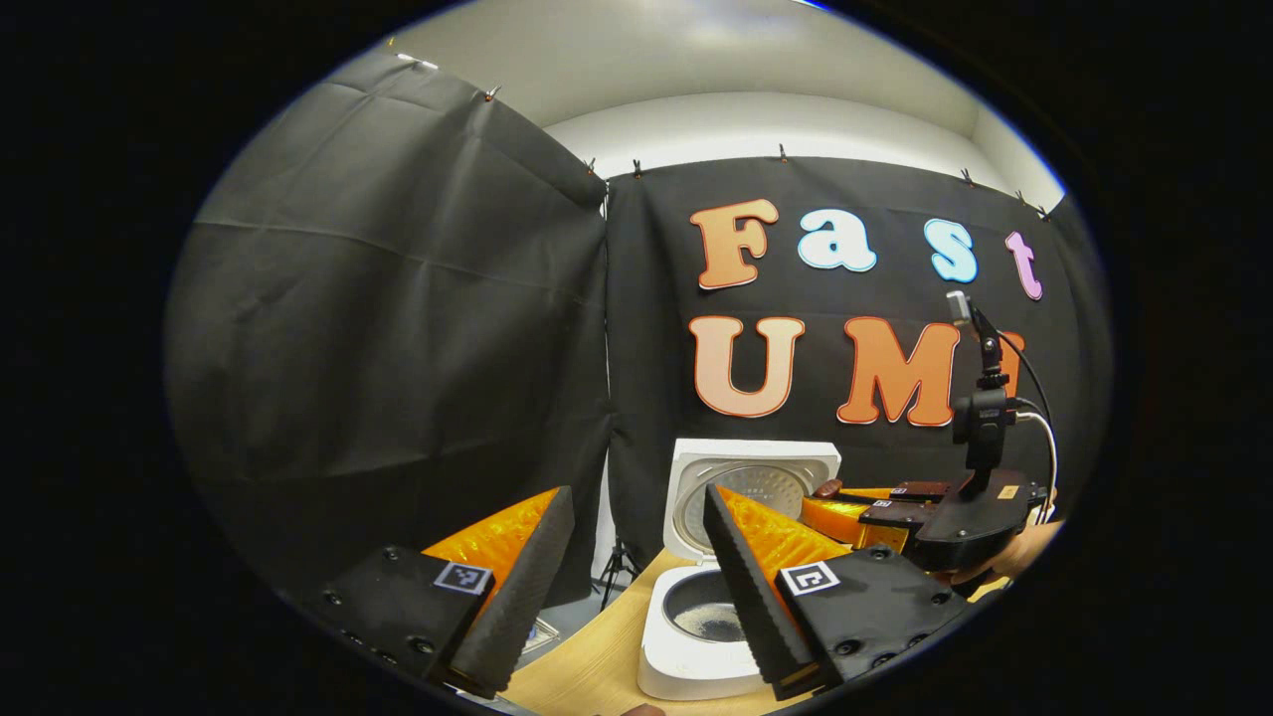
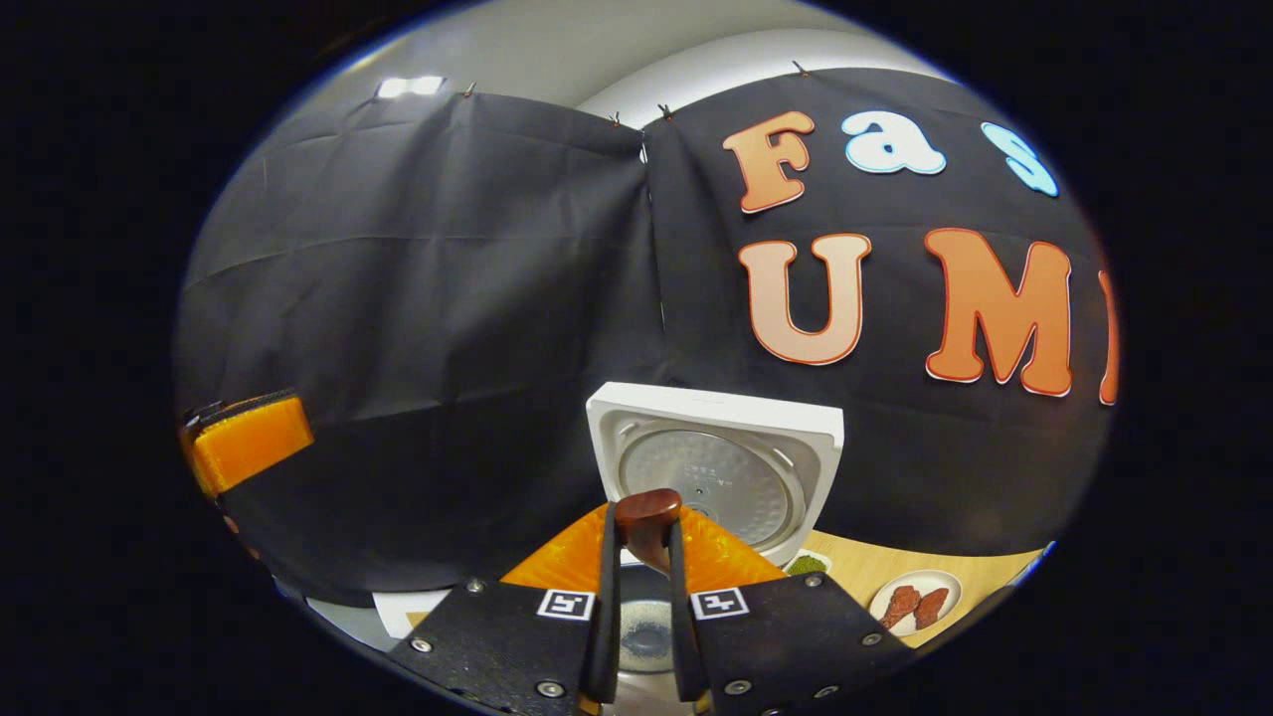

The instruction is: Close the left gripper, press the button to open the rice cooker; take a wooden spoon from the chopstick holder with the right hand, scoop a spoonful of rice and pour it into the rice cooker, then put the wooden spoon back into the chopstick holder.

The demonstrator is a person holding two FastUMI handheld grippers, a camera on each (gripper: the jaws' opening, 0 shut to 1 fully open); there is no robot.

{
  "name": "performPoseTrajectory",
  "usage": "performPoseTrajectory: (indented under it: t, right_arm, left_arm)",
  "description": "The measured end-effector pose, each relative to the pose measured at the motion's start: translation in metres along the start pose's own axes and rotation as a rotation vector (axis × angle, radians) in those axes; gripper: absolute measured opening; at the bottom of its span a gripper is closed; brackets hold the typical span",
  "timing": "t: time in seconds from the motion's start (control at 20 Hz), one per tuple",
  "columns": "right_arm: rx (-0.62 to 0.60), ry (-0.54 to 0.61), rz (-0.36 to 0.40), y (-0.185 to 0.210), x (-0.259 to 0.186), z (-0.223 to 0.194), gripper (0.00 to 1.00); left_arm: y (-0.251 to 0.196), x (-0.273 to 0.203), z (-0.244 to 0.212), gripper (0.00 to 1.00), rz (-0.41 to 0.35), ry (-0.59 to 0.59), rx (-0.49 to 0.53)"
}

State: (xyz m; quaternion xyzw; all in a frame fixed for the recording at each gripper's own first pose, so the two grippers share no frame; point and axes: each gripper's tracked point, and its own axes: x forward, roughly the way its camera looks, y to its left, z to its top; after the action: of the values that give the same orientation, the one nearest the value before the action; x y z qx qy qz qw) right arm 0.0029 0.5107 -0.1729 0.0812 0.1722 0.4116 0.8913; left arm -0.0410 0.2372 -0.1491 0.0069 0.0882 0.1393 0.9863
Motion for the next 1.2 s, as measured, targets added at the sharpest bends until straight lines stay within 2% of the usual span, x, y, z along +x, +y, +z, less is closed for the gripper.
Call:
performPoseTrajectory:
  t: [0.25,0.5,0.55,0.6,0.85,1.2]
  right_arm:
    - [0.296,-0.033,-0.005,-0.026,-0.022,0.017,0.21]
    - [0.350,-0.094,-0.093,-0.079,-0.072,0.038,0.21]
    - [0.358,-0.108,-0.111,-0.090,-0.084,0.041,0.26]
    - [0.368,-0.119,-0.131,-0.100,-0.097,0.045,0.21]
    - [0.376,-0.156,-0.275,-0.167,-0.172,0.041,0.21]
    - [0.435,-0.110,-0.539,-0.254,-0.283,-0.017,0.22]
  left_arm:
    - [-0.009,-0.006,0.001,0.90,0.002,-0.006,0.007]
    - [-0.035,-0.003,0.007,0.90,-0.023,-0.030,0.053]
    - [-0.043,-0.002,0.010,0.90,-0.032,-0.034,0.058]
    - [-0.051,0.000,0.010,0.90,-0.046,-0.037,0.057]
    - [-0.092,0.004,0.010,0.94,-0.106,-0.037,0.057]
    - [-0.165,0.003,0.003,0.94,-0.223,-0.007,0.040]
